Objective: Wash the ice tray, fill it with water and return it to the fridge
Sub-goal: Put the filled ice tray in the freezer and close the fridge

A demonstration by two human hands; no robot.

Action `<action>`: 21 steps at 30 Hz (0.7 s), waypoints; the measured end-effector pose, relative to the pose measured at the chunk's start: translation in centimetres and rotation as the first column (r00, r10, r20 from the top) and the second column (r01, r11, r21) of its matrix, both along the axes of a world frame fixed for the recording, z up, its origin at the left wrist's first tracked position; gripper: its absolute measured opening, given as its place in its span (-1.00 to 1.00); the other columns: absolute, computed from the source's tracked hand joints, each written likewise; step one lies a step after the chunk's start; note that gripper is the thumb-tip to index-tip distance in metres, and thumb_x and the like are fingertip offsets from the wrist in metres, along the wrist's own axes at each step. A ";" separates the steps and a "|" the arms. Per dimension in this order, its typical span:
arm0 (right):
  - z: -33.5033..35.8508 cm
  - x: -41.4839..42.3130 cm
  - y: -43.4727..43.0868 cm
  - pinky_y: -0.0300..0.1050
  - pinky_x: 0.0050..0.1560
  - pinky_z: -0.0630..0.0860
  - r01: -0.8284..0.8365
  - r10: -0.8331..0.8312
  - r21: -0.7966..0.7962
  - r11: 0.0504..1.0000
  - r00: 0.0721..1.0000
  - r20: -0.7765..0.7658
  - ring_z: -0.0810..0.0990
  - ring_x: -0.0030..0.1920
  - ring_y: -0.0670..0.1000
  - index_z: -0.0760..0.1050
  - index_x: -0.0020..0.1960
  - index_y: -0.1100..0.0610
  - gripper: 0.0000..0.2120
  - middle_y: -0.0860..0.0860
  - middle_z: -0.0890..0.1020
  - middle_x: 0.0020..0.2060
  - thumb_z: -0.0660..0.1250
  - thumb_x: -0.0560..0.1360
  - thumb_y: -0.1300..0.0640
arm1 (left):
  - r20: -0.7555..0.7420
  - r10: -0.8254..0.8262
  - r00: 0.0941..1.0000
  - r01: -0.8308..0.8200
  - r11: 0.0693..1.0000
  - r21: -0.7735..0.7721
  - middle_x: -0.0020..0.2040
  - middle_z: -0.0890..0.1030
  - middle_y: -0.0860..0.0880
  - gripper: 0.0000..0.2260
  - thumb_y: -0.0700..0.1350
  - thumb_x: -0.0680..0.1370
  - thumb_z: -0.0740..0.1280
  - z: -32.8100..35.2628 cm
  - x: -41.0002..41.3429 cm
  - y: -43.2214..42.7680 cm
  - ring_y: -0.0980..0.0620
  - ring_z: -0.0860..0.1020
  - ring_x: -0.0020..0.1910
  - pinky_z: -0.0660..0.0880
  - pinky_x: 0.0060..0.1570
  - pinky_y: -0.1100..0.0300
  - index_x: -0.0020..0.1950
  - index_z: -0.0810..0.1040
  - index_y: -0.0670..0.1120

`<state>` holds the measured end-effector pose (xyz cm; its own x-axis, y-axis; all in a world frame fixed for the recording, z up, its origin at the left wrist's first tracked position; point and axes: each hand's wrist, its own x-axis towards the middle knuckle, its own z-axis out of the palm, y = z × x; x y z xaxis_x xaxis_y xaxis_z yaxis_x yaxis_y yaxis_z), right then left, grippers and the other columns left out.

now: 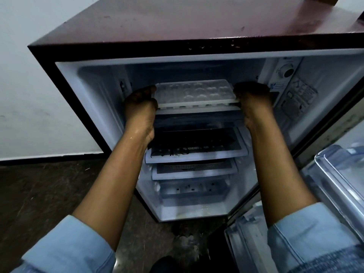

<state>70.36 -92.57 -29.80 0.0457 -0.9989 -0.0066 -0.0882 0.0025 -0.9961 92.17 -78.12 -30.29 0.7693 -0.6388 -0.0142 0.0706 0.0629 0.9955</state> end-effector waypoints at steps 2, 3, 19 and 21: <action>-0.2 0.0 -0.2 -0.02 -0.11 0.56 -0.003 0.001 -0.036 0.999 0.999 -0.042 0.58 -0.17 0.08 0.52 -0.26 0.20 -0.77 0.12 0.57 -0.25 0.31 0.55 0.38 | 0.056 0.001 0.998 -0.002 1.000 0.024 0.25 0.66 0.03 -0.51 -0.50 0.52 0.27 0.2 0.1 0.0 0.06 0.60 0.28 0.60 0.21 0.29 0.28 0.67 -0.04; -0.4 0.0 -0.3 0.01 -0.05 0.55 -0.019 0.013 -0.067 0.998 0.995 -0.095 0.57 -0.12 0.10 0.54 -0.22 0.24 -0.80 0.15 0.57 -0.21 0.28 0.56 0.38 | 0.095 0.000 0.996 -0.004 0.999 0.039 0.27 0.66 0.02 -0.51 -0.49 0.53 0.27 0.1 0.1 0.1 0.07 0.60 0.28 0.59 0.17 0.34 0.31 0.66 -0.05; -6.8 1.9 6.9 0.36 0.62 0.02 -0.425 -0.275 -0.629 0.650 0.641 -0.717 0.13 0.63 0.36 0.28 0.59 0.34 -0.44 0.28 0.28 0.60 0.21 0.63 0.20 | 0.895 -0.443 0.057 -0.059 0.893 0.446 0.73 0.02 -0.21 -0.38 0.12 0.71 0.12 -5.2 -2.3 2.0 -0.29 -0.08 0.70 -0.14 0.65 -0.28 0.72 0.12 -0.12; -6.9 2.1 6.3 0.31 0.64 0.01 -0.434 -0.269 -0.623 0.651 0.635 -0.724 0.11 0.64 0.35 0.25 0.61 0.34 -0.44 0.27 0.25 0.61 0.22 0.66 0.16 | 0.887 -0.459 0.056 -0.072 0.884 0.462 0.73 0.01 -0.21 -0.37 0.13 0.71 0.12 -5.0 -2.0 1.5 -0.28 -0.08 0.70 -0.14 0.65 -0.26 0.72 0.10 -0.10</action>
